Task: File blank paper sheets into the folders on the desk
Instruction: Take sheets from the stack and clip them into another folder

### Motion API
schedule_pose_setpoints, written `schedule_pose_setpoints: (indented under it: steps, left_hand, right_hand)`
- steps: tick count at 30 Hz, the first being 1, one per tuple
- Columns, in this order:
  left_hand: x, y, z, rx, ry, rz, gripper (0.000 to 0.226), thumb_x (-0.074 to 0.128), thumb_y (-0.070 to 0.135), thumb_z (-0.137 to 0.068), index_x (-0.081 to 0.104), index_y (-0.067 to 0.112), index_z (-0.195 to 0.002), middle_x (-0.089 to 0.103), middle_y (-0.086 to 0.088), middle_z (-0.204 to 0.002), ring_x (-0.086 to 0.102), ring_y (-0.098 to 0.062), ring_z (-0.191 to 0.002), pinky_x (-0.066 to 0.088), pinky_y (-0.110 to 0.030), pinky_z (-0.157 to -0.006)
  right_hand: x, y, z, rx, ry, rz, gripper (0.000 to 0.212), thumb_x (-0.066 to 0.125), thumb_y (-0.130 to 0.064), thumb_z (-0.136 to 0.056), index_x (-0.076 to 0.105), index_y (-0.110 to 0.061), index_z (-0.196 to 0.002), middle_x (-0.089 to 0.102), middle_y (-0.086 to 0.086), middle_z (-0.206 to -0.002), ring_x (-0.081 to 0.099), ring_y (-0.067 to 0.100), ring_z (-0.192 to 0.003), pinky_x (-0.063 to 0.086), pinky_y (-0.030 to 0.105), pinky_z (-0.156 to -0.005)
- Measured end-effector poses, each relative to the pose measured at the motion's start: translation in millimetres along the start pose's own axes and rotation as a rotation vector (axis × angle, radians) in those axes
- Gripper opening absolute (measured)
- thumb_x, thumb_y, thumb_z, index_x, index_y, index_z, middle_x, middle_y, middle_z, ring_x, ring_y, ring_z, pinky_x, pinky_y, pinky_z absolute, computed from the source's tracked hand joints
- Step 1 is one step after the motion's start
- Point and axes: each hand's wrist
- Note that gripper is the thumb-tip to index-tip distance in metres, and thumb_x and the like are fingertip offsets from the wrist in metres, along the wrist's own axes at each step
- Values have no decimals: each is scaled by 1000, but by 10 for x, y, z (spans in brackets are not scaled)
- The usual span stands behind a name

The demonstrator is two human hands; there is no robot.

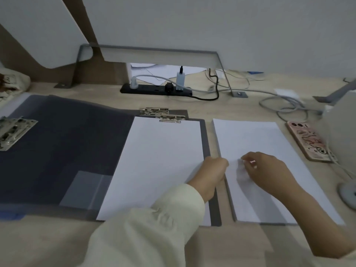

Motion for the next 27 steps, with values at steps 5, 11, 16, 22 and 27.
schedule_pose_setpoints:
  steps: [5, 11, 16, 22, 27]
  left_hand:
    - [17, 133, -172, -60, -37, -73, 30, 48, 13, -91, 51, 5, -120, 48, -6, -99, 48, -18, -90, 48, -26, -85]
    - [70, -63, -152, 84, -121, 117, 32, 41, 32, -95, 60, 18, -117, 66, 2, -114, 59, -14, -109, 45, -33, -100]
    - [-42, -303, -132, 138, -253, 373, 35, 41, 32, -98, 56, 20, -127, 60, 4, -126, 58, -10, -115, 45, -28, -101]
    - [-72, -312, -126, 166, -289, 365, 28, 38, 29, -99, 56, 25, -119, 60, 6, -120, 57, -8, -113, 47, -23, -93]
    - [-72, -323, -125, 179, -289, 372, 31, 38, 28, -99, 54, 24, -124, 56, 2, -128, 53, -12, -120, 46, -24, -95]
  right_hand:
    - [34, 2, -3, 4, 39, -34, 27, 40, -25, -96, 61, -16, -109, 63, 3, -110, 60, 22, -98, 32, 24, -71]
    - [15, -65, 25, 21, 1, -152, 53, 41, -58, -87, 55, -20, -121, 58, 2, -119, 59, 18, -101, 36, 25, -75]
    - [3, -77, 44, 36, -12, -196, 43, 47, -52, -88, 56, -24, -118, 57, 1, -121, 55, 14, -96, 33, 23, -76]
    - [-45, -55, 42, 45, -60, -234, 38, 45, -49, -90, 59, -26, -116, 57, -1, -121, 55, 15, -107, 33, 25, -79]
    - [-47, -42, 32, 60, -79, -260, 38, 44, -51, -89, 59, -28, -115, 57, -2, -122, 54, 14, -107, 33, 26, -80]
Point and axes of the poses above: each hand's wrist, its own z-axis away from the middle knuckle, its own x-axis out of the palm, y = z × x
